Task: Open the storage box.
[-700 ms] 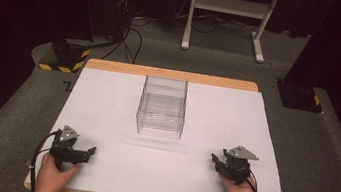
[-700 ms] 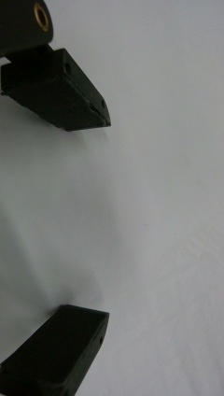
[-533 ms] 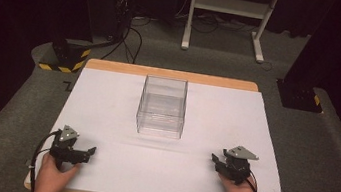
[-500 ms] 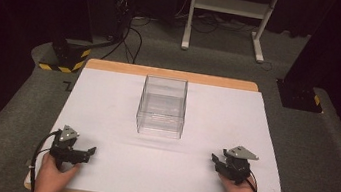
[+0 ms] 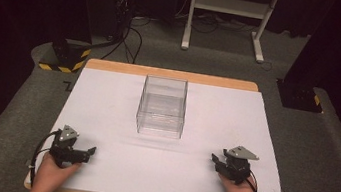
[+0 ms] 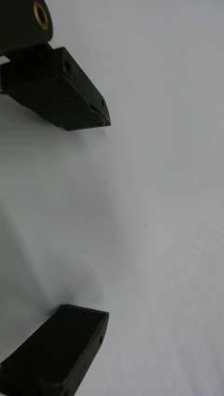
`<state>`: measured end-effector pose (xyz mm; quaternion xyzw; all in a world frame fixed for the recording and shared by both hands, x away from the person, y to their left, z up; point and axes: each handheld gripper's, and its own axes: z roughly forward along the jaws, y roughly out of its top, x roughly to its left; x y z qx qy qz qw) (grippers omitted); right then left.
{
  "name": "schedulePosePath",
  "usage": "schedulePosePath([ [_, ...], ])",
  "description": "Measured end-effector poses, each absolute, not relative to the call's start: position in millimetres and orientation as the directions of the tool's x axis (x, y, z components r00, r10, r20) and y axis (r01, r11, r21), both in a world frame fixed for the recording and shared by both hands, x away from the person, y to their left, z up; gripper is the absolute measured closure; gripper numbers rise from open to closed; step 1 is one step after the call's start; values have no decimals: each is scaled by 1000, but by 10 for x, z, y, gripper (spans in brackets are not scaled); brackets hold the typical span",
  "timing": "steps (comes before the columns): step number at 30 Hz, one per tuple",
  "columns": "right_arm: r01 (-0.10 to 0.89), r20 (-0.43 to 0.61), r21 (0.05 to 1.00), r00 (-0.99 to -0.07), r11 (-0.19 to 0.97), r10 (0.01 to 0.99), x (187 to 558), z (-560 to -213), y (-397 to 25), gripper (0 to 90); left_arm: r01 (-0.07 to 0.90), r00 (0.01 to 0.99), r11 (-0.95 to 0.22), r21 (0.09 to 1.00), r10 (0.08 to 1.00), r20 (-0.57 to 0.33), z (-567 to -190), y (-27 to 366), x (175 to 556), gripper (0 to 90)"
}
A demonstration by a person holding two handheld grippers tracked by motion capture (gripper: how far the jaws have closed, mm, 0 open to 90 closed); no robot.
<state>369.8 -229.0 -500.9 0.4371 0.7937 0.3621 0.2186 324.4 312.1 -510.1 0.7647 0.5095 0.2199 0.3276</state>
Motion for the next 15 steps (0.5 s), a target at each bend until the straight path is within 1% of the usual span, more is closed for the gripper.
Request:
schedulePosePath([
  [9,532,-31,772,-515,348,857,3686,-5003,-2293,477,630,383,-270,728,924,11,-5104,3116,3237,73],
  [15,507,-38,794,-509,336,860,3645,-4983,-2303,478,628,383,-273,729,924,16,-5103,3115,3237,74],
])
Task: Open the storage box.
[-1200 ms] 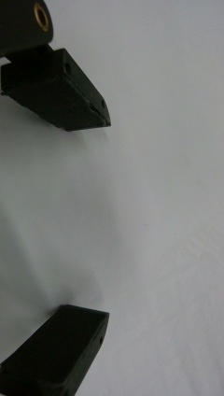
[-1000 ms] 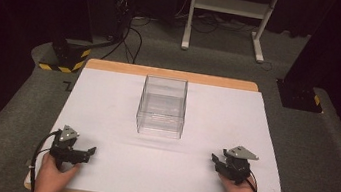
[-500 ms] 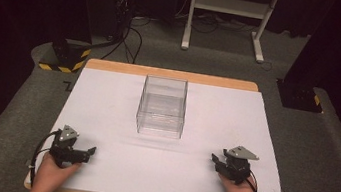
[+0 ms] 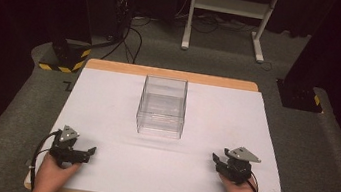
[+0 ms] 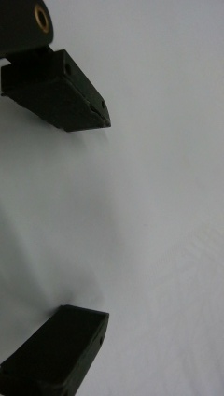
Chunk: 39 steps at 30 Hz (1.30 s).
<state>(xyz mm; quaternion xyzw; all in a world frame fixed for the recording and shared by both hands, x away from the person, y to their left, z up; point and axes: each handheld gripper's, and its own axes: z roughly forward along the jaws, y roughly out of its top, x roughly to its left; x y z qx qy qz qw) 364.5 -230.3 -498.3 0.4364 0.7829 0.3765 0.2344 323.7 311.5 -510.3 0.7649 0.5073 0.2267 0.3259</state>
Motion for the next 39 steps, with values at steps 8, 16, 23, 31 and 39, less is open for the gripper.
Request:
schedulePosePath([
  [8,486,-41,807,-519,334,854,3609,-4920,-2274,476,629,384,-274,727,923,16,-5103,3117,3238,73],
  [16,464,-41,819,-538,337,842,3579,-4872,-2206,465,629,384,-274,727,923,15,-5102,3117,3238,73],
  [23,447,-53,823,-555,351,830,3554,-4842,-2141,456,631,383,-270,727,924,11,-5103,3116,3238,73],
  [31,426,-68,824,-579,372,812,3520,-4820,-2026,445,631,384,-270,727,923,10,-5103,3117,3239,73],
  [39,407,-85,823,-602,396,794,3489,-4813,-1910,434,632,384,-270,727,923,9,-5103,3118,3239,73],
])
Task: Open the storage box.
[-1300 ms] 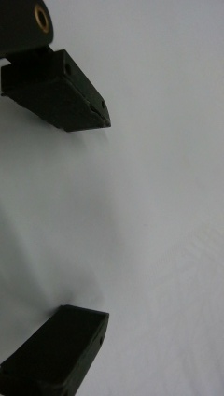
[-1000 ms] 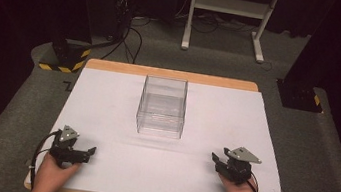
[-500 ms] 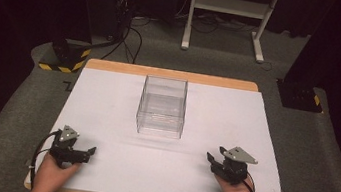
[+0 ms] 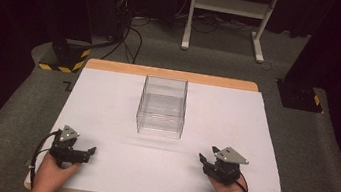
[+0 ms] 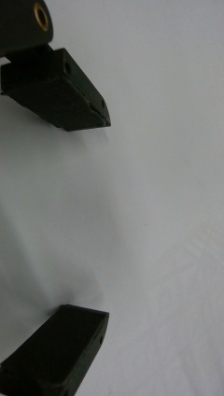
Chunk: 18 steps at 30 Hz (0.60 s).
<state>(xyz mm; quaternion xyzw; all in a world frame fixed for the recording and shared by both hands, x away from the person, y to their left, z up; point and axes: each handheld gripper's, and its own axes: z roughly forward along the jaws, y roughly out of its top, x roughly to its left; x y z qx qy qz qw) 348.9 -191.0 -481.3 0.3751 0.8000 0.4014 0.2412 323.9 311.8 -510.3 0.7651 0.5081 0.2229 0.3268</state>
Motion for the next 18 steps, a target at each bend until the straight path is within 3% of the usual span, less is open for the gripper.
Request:
schedulePosePath([
  [18,371,-96,822,-657,431,748,3409,-4817,-1636,429,632,385,-269,727,923,7,-5103,3118,3240,72],
])
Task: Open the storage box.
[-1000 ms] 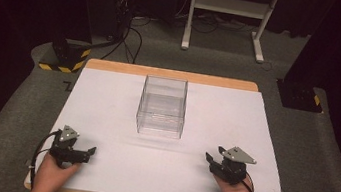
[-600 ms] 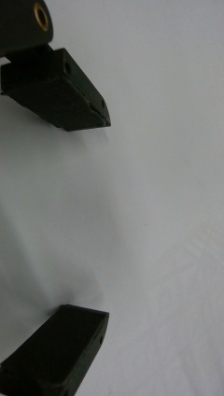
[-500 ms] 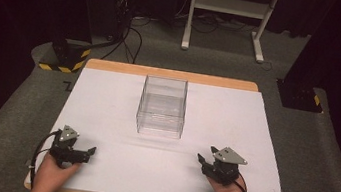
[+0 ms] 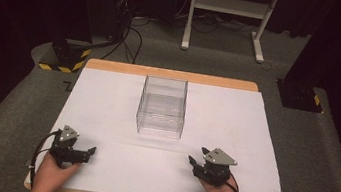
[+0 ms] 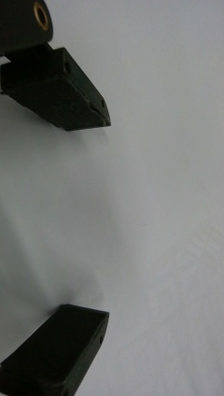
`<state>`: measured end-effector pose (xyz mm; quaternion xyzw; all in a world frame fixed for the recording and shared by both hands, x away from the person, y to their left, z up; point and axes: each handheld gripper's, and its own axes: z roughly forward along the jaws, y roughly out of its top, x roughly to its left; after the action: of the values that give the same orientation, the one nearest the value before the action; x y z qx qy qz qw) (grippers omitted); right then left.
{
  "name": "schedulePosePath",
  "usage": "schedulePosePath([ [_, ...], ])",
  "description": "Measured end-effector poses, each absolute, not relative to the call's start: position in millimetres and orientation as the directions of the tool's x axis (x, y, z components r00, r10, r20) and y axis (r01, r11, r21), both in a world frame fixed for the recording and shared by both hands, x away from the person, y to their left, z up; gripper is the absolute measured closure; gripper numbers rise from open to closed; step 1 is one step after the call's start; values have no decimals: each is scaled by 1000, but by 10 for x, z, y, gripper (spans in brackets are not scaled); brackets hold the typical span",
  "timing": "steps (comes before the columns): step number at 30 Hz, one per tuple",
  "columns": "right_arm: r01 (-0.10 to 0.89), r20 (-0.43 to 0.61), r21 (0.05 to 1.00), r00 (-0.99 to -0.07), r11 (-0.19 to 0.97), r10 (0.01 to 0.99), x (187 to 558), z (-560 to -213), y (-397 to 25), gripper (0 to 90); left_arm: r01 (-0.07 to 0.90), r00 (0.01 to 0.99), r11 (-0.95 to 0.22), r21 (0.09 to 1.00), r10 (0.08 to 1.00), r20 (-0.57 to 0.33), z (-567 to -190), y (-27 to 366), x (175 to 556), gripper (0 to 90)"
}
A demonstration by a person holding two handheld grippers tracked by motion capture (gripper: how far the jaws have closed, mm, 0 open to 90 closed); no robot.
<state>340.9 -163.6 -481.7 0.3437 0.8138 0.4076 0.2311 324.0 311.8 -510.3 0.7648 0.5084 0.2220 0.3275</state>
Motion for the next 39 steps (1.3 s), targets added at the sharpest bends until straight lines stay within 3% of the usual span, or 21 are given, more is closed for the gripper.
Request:
schedulePosePath([
  [39,356,-14,852,-719,385,695,3418,-4808,-1225,412,632,385,-269,727,923,7,-5103,3118,3240,72],
])
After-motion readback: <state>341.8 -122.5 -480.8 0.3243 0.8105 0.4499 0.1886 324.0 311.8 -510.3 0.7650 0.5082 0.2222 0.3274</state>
